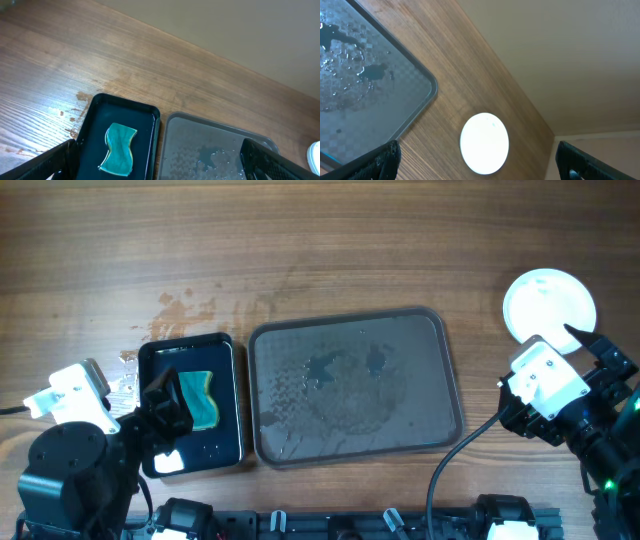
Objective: Clean dirty plates on tray and stack at the side
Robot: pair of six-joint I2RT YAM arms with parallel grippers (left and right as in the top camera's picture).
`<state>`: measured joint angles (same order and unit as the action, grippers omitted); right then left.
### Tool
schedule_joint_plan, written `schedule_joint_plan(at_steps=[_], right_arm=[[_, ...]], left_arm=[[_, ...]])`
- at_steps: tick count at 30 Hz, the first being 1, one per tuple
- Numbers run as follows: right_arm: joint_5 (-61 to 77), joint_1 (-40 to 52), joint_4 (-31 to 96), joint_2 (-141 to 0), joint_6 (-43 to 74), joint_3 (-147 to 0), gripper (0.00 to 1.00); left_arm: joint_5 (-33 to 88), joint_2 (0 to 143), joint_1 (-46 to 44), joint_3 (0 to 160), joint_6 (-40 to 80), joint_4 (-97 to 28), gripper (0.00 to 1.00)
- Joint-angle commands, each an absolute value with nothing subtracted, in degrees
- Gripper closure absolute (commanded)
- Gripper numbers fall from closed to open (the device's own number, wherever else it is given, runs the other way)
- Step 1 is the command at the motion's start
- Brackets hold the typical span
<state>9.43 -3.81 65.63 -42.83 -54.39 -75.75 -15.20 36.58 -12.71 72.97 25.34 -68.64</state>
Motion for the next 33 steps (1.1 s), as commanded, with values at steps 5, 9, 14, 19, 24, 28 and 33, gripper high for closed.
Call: schedule_joint_plan(at_steps=[5,9,14,19,24,28,33], right_arm=[[10.6,-3.6,65.7,-43.2,-55.5,-76.2,0.00],[10.6,-3.6,65.7,-43.2,-55.5,-76.2,0.00],[10.6,-3.6,65.7,-43.2,-55.5,-76.2,0.00],[10.6,-3.6,65.7,-43.2,-55.5,-76.2,0.00],[10.6,-3.6,65.7,-43.2,-55.5,-76.2,0.00],[10.6,-3.6,65.7,-43.2,-55.5,-76.2,0.00],[10.6,-3.6,65.7,-43.2,-55.5,-76.2,0.00]], left_arm=[[-16.0,36.7,-13.0,73.0,24.4,-70.5,0.00],[-20.5,31.0,-12.8,70.6,24.1,-54.0,0.00],[-19.7,16.5,-7.9,55.5,24.2,-28.0,0.00],[-12.0,5.2,-1.3,36.6,24.4,-13.2,0.00],[-8.6,2.3,0.6,19.6,27.6,4.1,0.00],[-8.6,0.2,0.7,11.5,27.9,12.4,0.00],[-8.6,0.2,1.8,7.6,27.9,12.7,0.00]])
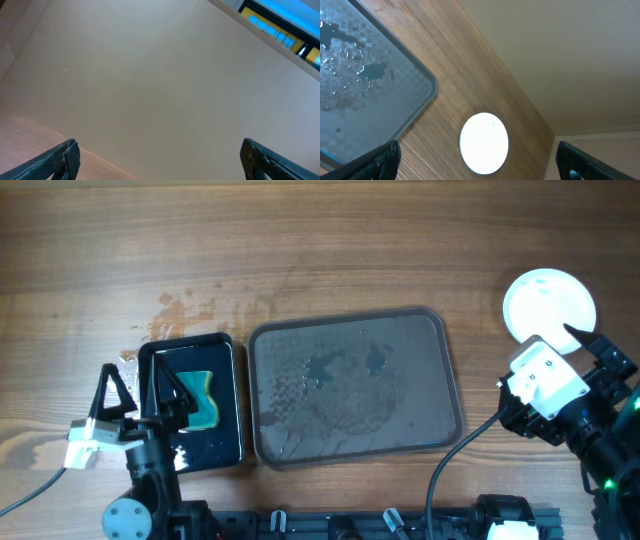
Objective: Clean dirty plates on tray and stack at the side
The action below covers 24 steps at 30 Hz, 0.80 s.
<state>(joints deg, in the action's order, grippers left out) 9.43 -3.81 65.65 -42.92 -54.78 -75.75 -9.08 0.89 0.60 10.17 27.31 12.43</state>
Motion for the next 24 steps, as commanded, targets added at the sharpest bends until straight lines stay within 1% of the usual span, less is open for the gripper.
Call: schedule_joint_plan(at_steps=[1,6,8,11,13,14,16,24], right_arm=[[10.6,-3.6,65.7,-43.2,-55.5,-76.2,0.00],[10.6,-3.6,65.7,-43.2,-55.5,-76.2,0.00],[10.6,-3.6,65.7,-43.2,-55.5,-76.2,0.00],[10.6,-3.6,65.7,-43.2,-55.5,-76.2,0.00],[10.6,-3.6,65.7,-43.2,-55.5,-76.2,0.00],[10.6,-3.6,65.7,-43.2,-55.5,-76.2,0.00],[10.6,-3.6,65.7,-43.2,-55.5,-76.2,0.00],[10.6,-3.6,65.7,-43.2,-55.5,-76.2,0.00]], left_arm=[[-8.6,0.2,1.8,6.7,27.9,12.8,0.00],[-7.9,0.2,1.7,0.3,28.1,16.7,0.00],[-7.9,0.2,1.7,0.3,28.1,14.6,0.00],[-4.3,0.2,1.7,0.3,28.1,6.1,0.00],[-2.6,0.2,1.7,0.3,28.1,-2.7,0.00],[-2.1,0.2,1.7,0.3,28.0,-4.3,0.00],[-1.9,0.2,1.7,0.3,25.1,-4.1,0.00],[-1.9,0.3,1.7,0.3,24.8,-4.1,0.00]])
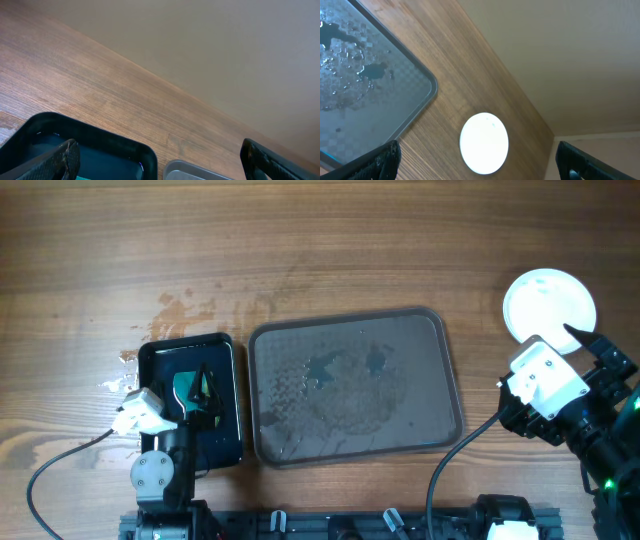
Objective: Clean dirty plates on tray and stack at the side
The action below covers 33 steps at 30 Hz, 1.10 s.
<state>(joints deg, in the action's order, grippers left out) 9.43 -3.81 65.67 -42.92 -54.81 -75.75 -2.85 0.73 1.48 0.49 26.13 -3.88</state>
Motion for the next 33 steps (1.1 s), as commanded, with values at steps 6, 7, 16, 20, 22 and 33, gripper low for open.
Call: schedule_joint_plan(at_steps=[6,7,16,20,22,33], right_arm=[[10.6,-3.6,65.7,-43.2,-55.5,-76.2,0.00],[10.6,-3.6,65.7,-43.2,-55.5,-76.2,0.00],[10.6,-3.6,65.7,-43.2,-55.5,-76.2,0.00],[10.5,-3.5,65.8,-40.8,-55.5,-76.2,0.00],[15.3,-3.5,66.0,-39.0,-55.3,-76.1,0.00],[46.9,-3.6,21.5,-10.9,-40.7,-32.9,0.00]], left_arm=[[-1.9,0.3,1.7,0.3,24.8,-4.1,0.00],[-1.9,0.3,1.7,0.3,24.8,-4.1,0.00],[-1.9,0.3,1.7,0.3,24.8,-4.1,0.00],[-1.9,0.3,1.7,0.3,24.8,-4.1,0.00],[-1.9,0.3,1.7,0.3,24.8,-4.1,0.00],[-1.9,0.3,1.7,0.3,24.8,-4.1,0.00]])
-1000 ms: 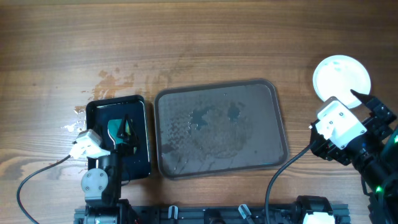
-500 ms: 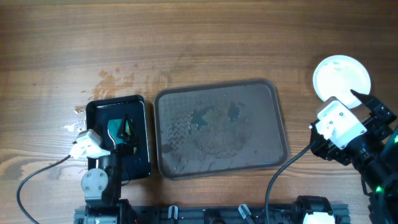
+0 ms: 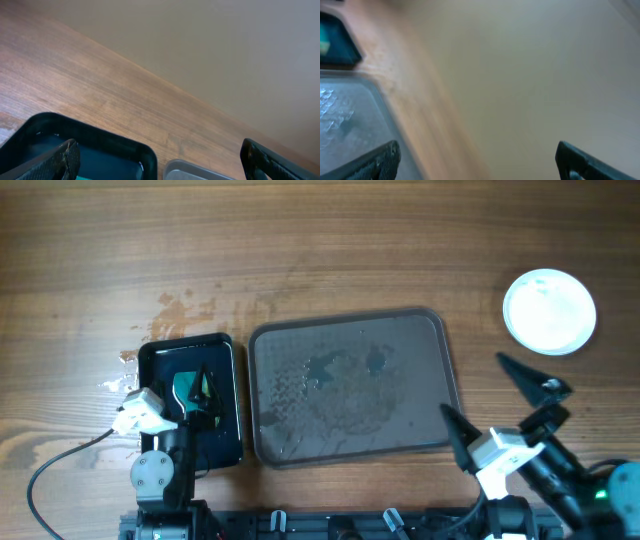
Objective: Clean dirty plates on tray and stack at the side
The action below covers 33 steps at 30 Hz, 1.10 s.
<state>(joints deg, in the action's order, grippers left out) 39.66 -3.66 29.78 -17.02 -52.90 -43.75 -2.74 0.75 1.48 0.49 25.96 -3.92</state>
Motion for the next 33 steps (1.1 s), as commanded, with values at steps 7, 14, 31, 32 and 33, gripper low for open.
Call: schedule_joint_plan(at_steps=[7,14,31,32,33], right_arm=[[43.3,-3.6,-16.3,-6.1,-10.0,-8.2,0.00],[38.5,-3.6,-29.8,-6.1,-1.5,-0.3,0.00],[3.2,-3.6,-0.1,-6.1,-1.7,-0.3,0.00],[3.2,-3.6,-0.1,-6.1,-3.3,-0.3,0.00],[3.2,-3.6,0.0,-6.2,-3.5,-0.3,0.00]], left_arm=[[-1.9,0.3,1.7,0.3,24.8,-4.1,0.00],[-2.0,0.3,1.7,0.3,24.8,-4.1,0.00],[-1.9,0.3,1.7,0.3,24.8,-4.1,0.00],[-1.9,0.3,1.7,0.3,24.8,-4.1,0.00],[-1.9,0.3,1.7,0.3,24.8,-4.1,0.00]])
